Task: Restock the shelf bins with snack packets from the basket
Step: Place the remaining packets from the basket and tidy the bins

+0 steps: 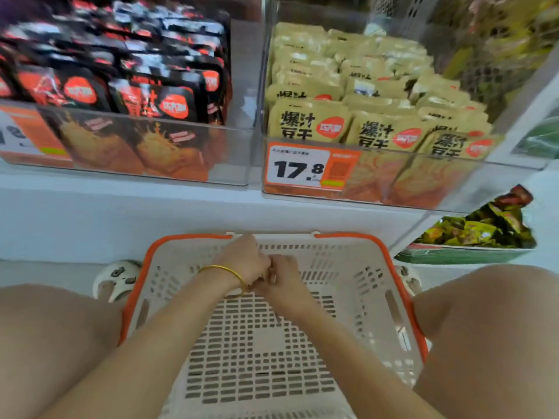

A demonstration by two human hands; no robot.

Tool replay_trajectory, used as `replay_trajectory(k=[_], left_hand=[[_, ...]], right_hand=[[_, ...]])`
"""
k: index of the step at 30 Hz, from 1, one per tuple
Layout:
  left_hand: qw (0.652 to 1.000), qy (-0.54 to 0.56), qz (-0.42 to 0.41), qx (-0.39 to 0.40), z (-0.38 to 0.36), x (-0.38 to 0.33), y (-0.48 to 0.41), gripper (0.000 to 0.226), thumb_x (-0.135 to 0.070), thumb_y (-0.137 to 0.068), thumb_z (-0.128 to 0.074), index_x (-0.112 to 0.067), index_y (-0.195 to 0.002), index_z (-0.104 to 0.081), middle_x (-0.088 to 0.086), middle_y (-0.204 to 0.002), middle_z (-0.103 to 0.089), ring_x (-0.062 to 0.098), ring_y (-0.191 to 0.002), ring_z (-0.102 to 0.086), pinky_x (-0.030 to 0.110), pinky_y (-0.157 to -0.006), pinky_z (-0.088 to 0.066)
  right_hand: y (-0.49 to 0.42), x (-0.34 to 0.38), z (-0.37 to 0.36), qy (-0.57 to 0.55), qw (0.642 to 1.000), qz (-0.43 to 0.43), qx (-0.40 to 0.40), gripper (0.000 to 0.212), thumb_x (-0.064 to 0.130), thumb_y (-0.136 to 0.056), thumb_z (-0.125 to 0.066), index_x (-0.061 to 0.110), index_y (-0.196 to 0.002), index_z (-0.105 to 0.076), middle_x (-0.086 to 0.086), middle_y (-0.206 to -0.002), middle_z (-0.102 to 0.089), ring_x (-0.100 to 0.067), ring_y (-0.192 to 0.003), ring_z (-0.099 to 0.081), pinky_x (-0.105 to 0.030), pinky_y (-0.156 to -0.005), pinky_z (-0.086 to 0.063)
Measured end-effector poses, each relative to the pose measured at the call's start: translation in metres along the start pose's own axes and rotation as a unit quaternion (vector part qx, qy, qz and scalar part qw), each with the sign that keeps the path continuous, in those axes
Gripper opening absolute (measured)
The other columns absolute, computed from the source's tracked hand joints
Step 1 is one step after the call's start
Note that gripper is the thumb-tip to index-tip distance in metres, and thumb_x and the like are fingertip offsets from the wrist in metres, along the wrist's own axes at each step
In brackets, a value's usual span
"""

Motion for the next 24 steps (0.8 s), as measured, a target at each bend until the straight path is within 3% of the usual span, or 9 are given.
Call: replay_trajectory(k=[1, 3, 5, 8, 10, 12, 15, 19, 24], left_hand=[[1.000, -0.008, -0.021, 0.002, 0.006, -0.015, 0.008, 0.013, -0.016, -0.088, -0.053, -0.008, -0.078, -0.053, 0.014, -0.081, -0.062, 0.030, -0.078, -0.064, 0.035, -0.064, -0.053], [0.997, -0.010, -0.073, 0.018, 0.018, -0.044, 0.026, 0.007, -0.012, -0.091, -0.050, -0.010, -0.088, -0.055, 0.014, -0.095, -0.060, 0.032, -0.086, -0.064, 0.039, -0.070, -0.055], [0.990, -0.012, -0.135, 0.033, 0.035, -0.075, 0.048, 0.016, -0.012, -0.094, -0.049, -0.010, -0.109, -0.055, 0.007, -0.110, -0.055, 0.026, -0.085, -0.063, 0.040, -0.071, -0.057], [0.968, -0.040, -0.246, 0.008, 0.068, -0.126, 0.080, 0.031, -0.014, -0.095, -0.052, -0.021, -0.126, -0.053, -0.004, -0.120, -0.050, 0.016, -0.090, -0.061, 0.030, -0.070, -0.056], [0.949, -0.052, -0.301, -0.071, 0.093, -0.158, 0.094, 0.036, -0.014, -0.094, -0.053, -0.021, -0.129, -0.052, -0.003, -0.125, -0.052, 0.016, -0.102, -0.055, 0.023, -0.079, -0.046], [0.923, -0.052, -0.349, -0.156, 0.114, -0.182, 0.104, 0.035, -0.013, -0.094, -0.053, -0.019, -0.129, -0.053, -0.007, -0.111, -0.052, 0.004, -0.088, -0.048, 0.010, -0.070, -0.035], [0.876, -0.057, -0.409, -0.249, 0.131, -0.206, 0.111, 0.029, -0.010, -0.093, -0.052, -0.014, -0.122, -0.057, -0.010, -0.095, -0.047, -0.001, -0.069, -0.034, 0.012, -0.063, -0.027], [0.859, -0.040, -0.417, -0.295, 0.129, -0.212, 0.104, 0.033, -0.009, -0.094, -0.051, -0.015, -0.126, -0.055, -0.004, -0.121, -0.056, -0.003, -0.093, -0.038, 0.010, -0.077, -0.025], [0.862, -0.058, -0.425, -0.271, 0.119, -0.207, 0.090, 0.033, -0.011, -0.094, -0.051, -0.019, -0.126, -0.056, -0.005, -0.128, -0.057, 0.009, -0.111, -0.048, 0.010, -0.080, -0.027]], right_hand=[[0.011, 0.010, 0.022, -0.010, 1.000, -0.012, 0.026, 0.020, 0.026, -0.076, -0.072, 0.019, -0.085, -0.055, 0.003, -0.079, -0.051, -0.026, -0.084, -0.057, -0.022, -0.057, -0.043], [0.037, 0.027, 0.064, -0.091, 0.991, -0.039, 0.092, 0.051, 0.019, -0.080, -0.074, 0.018, -0.125, -0.048, 0.008, -0.099, -0.056, -0.017, -0.098, -0.060, -0.019, -0.074, -0.050], [0.055, 0.039, 0.105, -0.103, 0.993, 0.001, 0.050, 0.065, 0.015, -0.083, -0.072, 0.025, -0.136, -0.036, 0.001, -0.106, -0.061, -0.010, -0.095, -0.061, -0.023, -0.084, -0.050], [0.069, 0.074, 0.152, -0.051, 0.988, 0.122, -0.082, 0.038, 0.001, -0.083, -0.068, 0.016, -0.115, -0.053, -0.012, -0.092, -0.064, -0.018, -0.084, -0.061, -0.036, -0.080, -0.050], [0.076, 0.103, 0.177, -0.064, 0.971, 0.187, -0.138, 0.024, 0.002, -0.082, -0.069, 0.018, -0.094, -0.055, 0.000, -0.079, -0.061, -0.011, -0.074, -0.059, -0.029, -0.070, -0.049], [0.082, 0.135, 0.198, -0.077, 0.947, 0.246, -0.192, 0.029, 0.000, -0.083, -0.068, 0.022, -0.081, -0.049, 0.010, -0.069, -0.055, -0.001, -0.061, -0.053, -0.019, -0.059, -0.044], [0.083, 0.165, 0.219, -0.053, 0.917, 0.303, -0.254, 0.030, 0.002, -0.081, -0.068, 0.024, -0.085, -0.049, 0.006, -0.076, -0.058, -0.008, -0.070, -0.056, -0.034, -0.068, -0.051], [0.075, 0.168, 0.229, -0.024, 0.896, 0.327, -0.298, 0.023, 0.009, -0.080, -0.069, 0.017, -0.092, -0.051, -0.004, -0.085, -0.063, -0.022, -0.079, -0.061, -0.053, -0.075, -0.050], [0.064, 0.151, 0.228, -0.038, 0.892, 0.329, -0.309, 0.025, 0.014, -0.076, -0.069, 0.021, -0.093, -0.052, -0.009, -0.087, -0.063, -0.030, -0.084, -0.060, -0.054, -0.077, -0.049]])
Point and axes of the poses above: each hand's wrist, its own y-axis away from the middle knuckle, its own z-axis out of the back of the hand, x = y × z, the point moved 3 cm from there along -y, towards the middle knuckle
